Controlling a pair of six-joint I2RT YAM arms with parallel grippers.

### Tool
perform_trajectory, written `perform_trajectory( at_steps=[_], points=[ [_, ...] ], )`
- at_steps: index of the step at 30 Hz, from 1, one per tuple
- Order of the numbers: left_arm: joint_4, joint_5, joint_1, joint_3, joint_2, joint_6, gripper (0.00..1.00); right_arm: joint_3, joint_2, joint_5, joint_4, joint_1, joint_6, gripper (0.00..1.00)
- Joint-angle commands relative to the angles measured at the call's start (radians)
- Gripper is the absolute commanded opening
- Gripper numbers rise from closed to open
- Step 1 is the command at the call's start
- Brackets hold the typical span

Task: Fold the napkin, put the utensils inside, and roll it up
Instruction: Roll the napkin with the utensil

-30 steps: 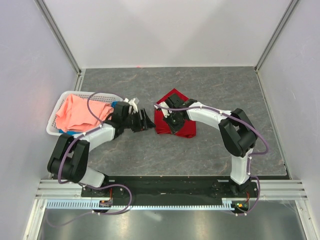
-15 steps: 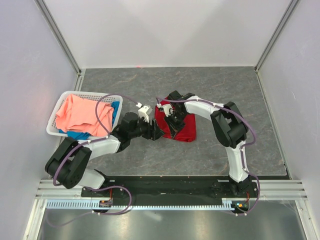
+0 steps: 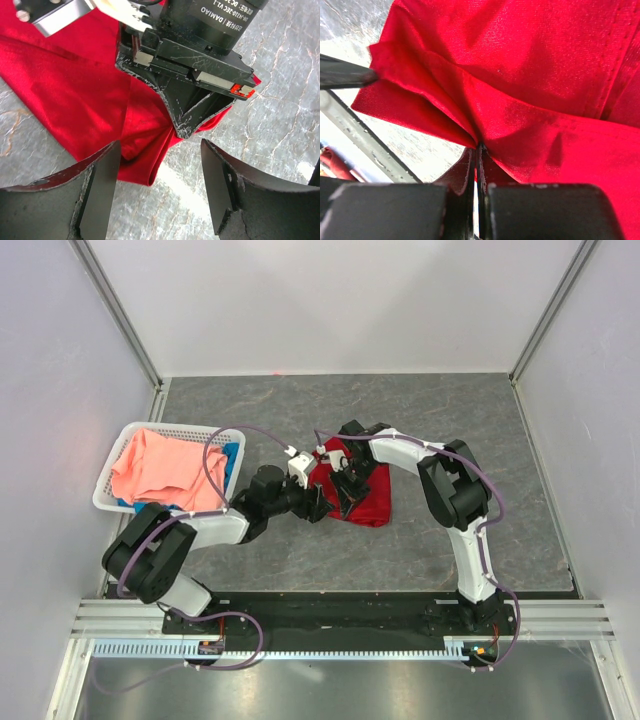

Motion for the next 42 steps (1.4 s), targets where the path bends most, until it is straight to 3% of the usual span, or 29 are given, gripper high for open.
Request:
perform_trajectory(
  at_steps=[1,8,32,42],
  points=[
    [0.084,0.026,-0.011,0.038,0.041,0.073,0.73,0.009,0.047,0.009,-0.009,-0.003,-0.014,0.0],
    [0.141,-0.008,-0.017,-0.008,-0.004,0.072,0.73,0.009,0.058,-0.003,-0.011,-0.009,-0.015,0.0],
    [0.055,-0.026,-0.024,0.0,0.078,0.091,0.74,0.012,0.072,-0.046,-0.009,-0.032,-0.017,0.0],
    [-0.014,-0.114,-0.049,0.013,0.089,0.113,0.63,0.023,0.08,-0.066,-0.011,-0.042,-0.011,0.0]
  ],
)
